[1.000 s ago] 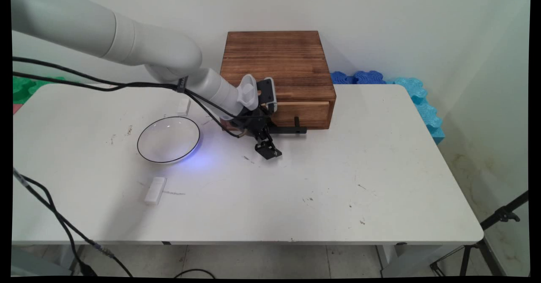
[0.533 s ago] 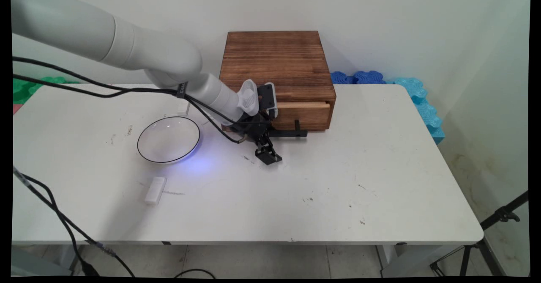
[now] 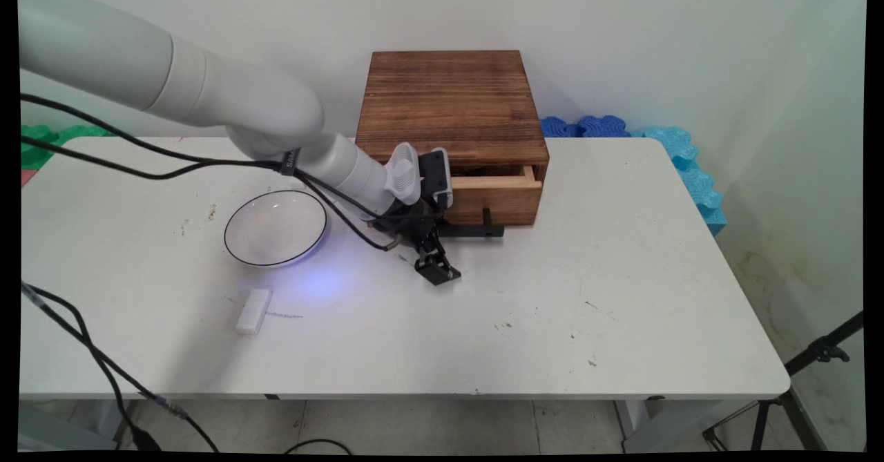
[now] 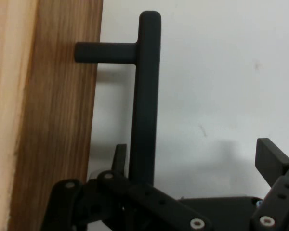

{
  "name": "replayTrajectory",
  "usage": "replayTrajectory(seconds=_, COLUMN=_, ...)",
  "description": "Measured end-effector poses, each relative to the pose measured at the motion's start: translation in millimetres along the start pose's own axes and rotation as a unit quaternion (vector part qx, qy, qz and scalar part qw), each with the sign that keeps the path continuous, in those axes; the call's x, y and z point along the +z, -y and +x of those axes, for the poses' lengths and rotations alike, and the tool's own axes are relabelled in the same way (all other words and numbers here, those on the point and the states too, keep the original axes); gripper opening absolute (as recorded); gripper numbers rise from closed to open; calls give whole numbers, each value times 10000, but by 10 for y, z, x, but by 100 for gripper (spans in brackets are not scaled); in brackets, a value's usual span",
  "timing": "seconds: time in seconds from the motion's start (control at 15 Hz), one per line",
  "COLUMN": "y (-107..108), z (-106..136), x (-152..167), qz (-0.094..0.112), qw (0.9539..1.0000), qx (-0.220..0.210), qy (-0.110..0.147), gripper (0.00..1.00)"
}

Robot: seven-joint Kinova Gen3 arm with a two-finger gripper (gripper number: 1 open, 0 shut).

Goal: Open the drawer

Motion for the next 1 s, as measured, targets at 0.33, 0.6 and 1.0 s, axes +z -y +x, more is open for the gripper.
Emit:
replayTrajectory(seconds=0.33, y=-188, z=-7, x=-51, qz=-49, qw=10000, qx=17, qy=-45, gripper=100)
replayTrajectory(seconds=0.6, y=-330, z=-12, x=-94, qz=-91, qw=9999, qx=37, qy=-80, gripper=100)
replayTrajectory(seconds=1.0, y=-500, z=-45, x=-149, qz=-151, qw=9998, qx=66, qy=-104, gripper=100)
